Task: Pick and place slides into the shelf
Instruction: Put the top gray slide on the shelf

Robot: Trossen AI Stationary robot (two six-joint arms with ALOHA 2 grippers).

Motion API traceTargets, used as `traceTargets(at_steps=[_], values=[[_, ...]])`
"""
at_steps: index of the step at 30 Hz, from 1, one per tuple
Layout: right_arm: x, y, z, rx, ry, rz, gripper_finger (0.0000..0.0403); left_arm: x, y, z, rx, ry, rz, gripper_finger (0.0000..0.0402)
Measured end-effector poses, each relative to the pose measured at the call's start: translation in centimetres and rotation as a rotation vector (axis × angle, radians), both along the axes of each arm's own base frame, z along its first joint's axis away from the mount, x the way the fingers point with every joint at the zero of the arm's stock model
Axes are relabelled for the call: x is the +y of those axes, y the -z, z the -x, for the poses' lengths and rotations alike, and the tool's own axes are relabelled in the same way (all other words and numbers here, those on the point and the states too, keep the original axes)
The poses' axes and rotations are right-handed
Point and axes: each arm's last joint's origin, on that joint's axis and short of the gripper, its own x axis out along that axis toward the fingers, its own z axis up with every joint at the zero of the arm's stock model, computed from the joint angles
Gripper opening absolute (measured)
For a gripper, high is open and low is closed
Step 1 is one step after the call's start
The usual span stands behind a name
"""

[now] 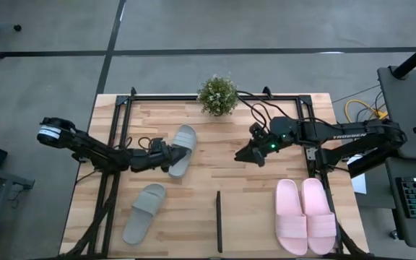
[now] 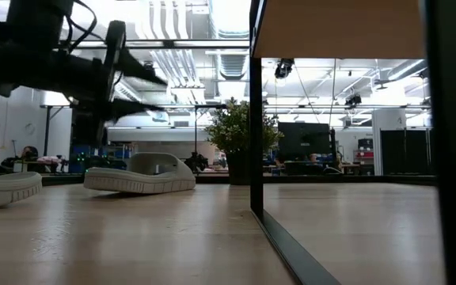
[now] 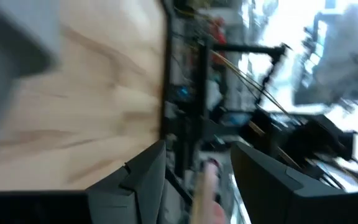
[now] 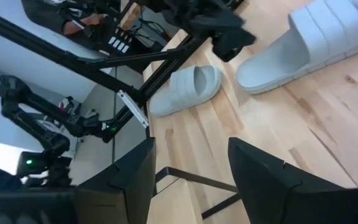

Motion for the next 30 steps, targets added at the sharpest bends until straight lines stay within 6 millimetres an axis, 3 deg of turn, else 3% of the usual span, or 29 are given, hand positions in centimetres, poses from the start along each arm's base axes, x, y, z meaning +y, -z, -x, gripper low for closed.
traceTargets(at_steps=[6, 22, 30], values=[[0.0, -0.1, 0.0, -0.014, -0.019, 0.001, 0.0192, 0.2, 1.0, 0.2, 0.078, -0.142, 0.062, 0.0168], [0.0, -0.3, -0.1, -0.039, -0.011, -0.005, 0.0192, 0.3, 2.4, 0.7, 0.212, -0.121, 0.066, 0.0168], [0.1, -1.1, -0.4, -0.114, -0.009, -0.021, 0.0192, 1.0, 2.8, 0.8, 0.251, -0.199, 0.048, 0.0168]])
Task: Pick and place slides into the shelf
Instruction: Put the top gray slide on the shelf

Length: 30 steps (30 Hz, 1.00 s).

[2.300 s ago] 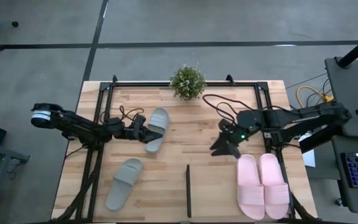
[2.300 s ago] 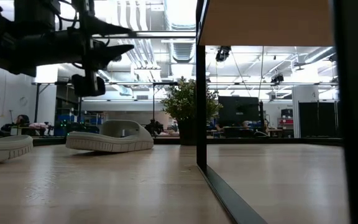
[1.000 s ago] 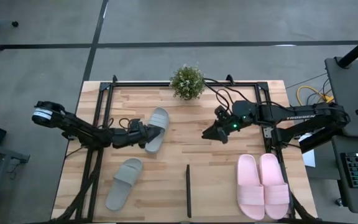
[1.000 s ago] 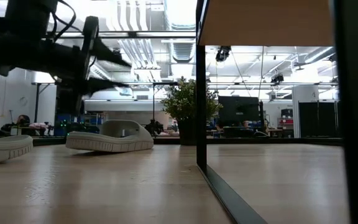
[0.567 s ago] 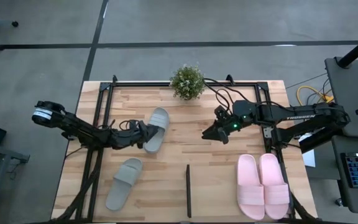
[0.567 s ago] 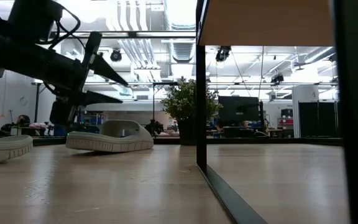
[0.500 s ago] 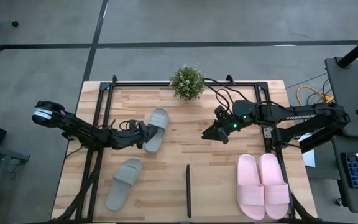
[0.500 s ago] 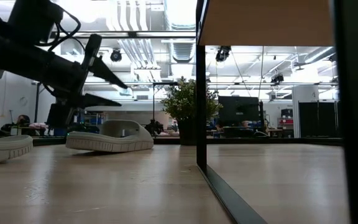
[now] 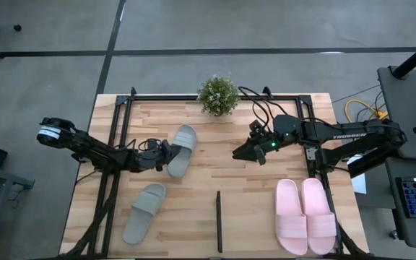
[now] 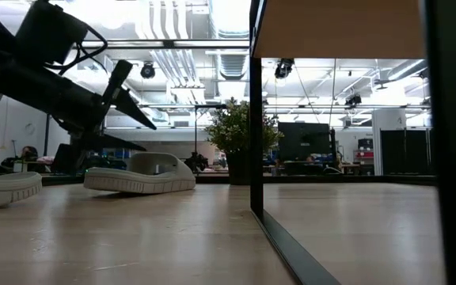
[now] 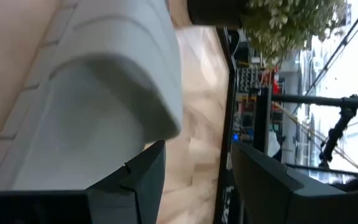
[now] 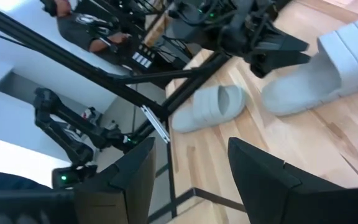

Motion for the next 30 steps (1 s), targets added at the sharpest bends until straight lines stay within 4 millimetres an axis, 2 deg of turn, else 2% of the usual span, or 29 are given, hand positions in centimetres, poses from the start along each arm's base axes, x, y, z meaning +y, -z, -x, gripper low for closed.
traceTargets(at_steps=[12, 30], values=[[0.1, -0.3, -0.1, -0.027, 0.002, -0.009, 0.0192, 1.6, 0.6, 0.2, 0.07, -0.081, -0.014, 0.0168], [0.6, -0.7, -0.2, -0.067, 0.006, -0.011, 0.0192, 2.6, 0.6, 0.2, 0.072, -0.151, -0.023, 0.0168]])
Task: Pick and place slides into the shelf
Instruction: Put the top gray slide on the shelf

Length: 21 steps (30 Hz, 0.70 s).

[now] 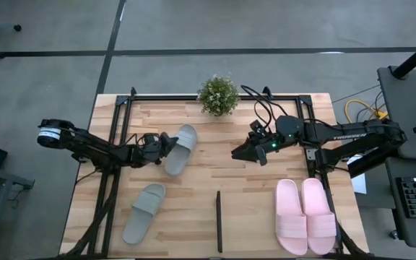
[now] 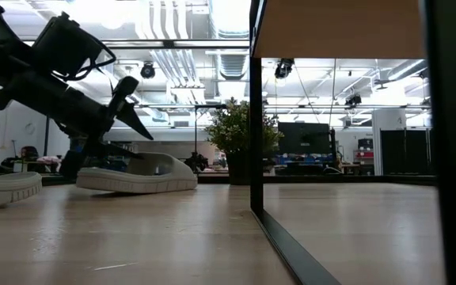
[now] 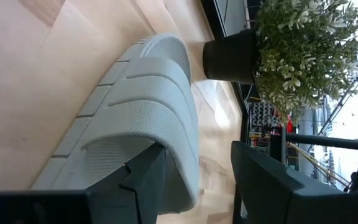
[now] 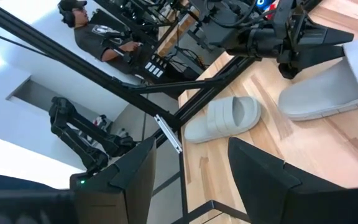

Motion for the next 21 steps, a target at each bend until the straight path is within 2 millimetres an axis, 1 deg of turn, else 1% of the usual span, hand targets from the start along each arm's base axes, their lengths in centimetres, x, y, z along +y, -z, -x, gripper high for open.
traceTargets(at_steps=[4, 7, 12, 16, 21], values=[[0.0, 0.0, 0.0, 0.0, 0.006, 0.002, 0.0192, 0.1, 0.0, 0.0, 0.003, -0.009, -0.001, 0.0168], [0.1, 0.0, 0.0, -0.001, 0.019, 0.006, 0.0192, 0.3, 0.1, -0.3, 0.014, -0.015, -0.001, 0.0168], [0.1, 0.0, 0.0, -0.002, 0.019, 0.006, 0.0192, 0.4, 0.4, -1.5, 0.042, -0.001, 0.012, 0.0168], [0.2, 0.0, 0.0, -0.001, 0.018, 0.001, 0.0192, 0.6, 0.4, -2.6, 0.001, -0.007, 0.01, 0.0168], [0.7, 0.0, 0.0, 0.0, 0.017, 0.002, 0.0192, 0.9, 0.7, -3.0, -0.03, -0.018, -0.008, 0.0168]])
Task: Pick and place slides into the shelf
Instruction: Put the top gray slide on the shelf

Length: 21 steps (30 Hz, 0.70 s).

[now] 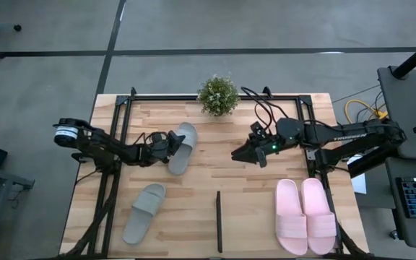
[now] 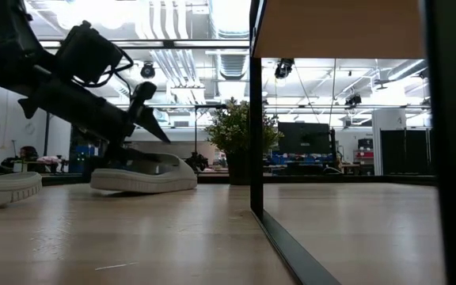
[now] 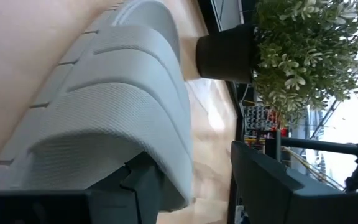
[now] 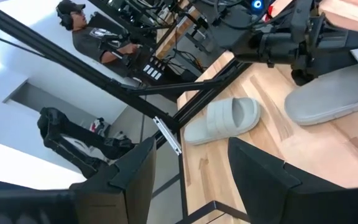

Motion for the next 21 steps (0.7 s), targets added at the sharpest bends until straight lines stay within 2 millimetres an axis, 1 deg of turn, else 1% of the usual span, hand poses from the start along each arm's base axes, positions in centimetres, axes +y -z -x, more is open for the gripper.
traceTargets(at_steps=[3, 5, 13, 15, 21], values=[[0.35, 0.0, 0.02, 0.0, -0.003, 0.003, 0.0192, 0.03, 0.21, 0.04, 0.01, 0.003, 0.002, 0.016], [0.6, 0.01, 0.04, 0.0, -0.001, 0.006, 0.0192, 0.02, 0.24, 0.02, 0.011, 0.007, 0.003, 0.0142], [0.87, 0.02, 0.07, 0.001, -0.006, 0.008, 0.0192, 0.0, 0.16, 0.03, 0.008, 0.013, 0.005, 0.0016], [0.87, 0.02, 0.07, 0.0, -0.007, 0.012, 0.0192, -0.02, 0.1, 0.02, 0.005, 0.02, 0.007, 0.0006], [0.88, 0.02, 0.07, -0.004, -0.012, 0.03, 0.0192, -0.15, -0.39, -0.28, 0.015, 0.113, -0.058, 0.0003]])
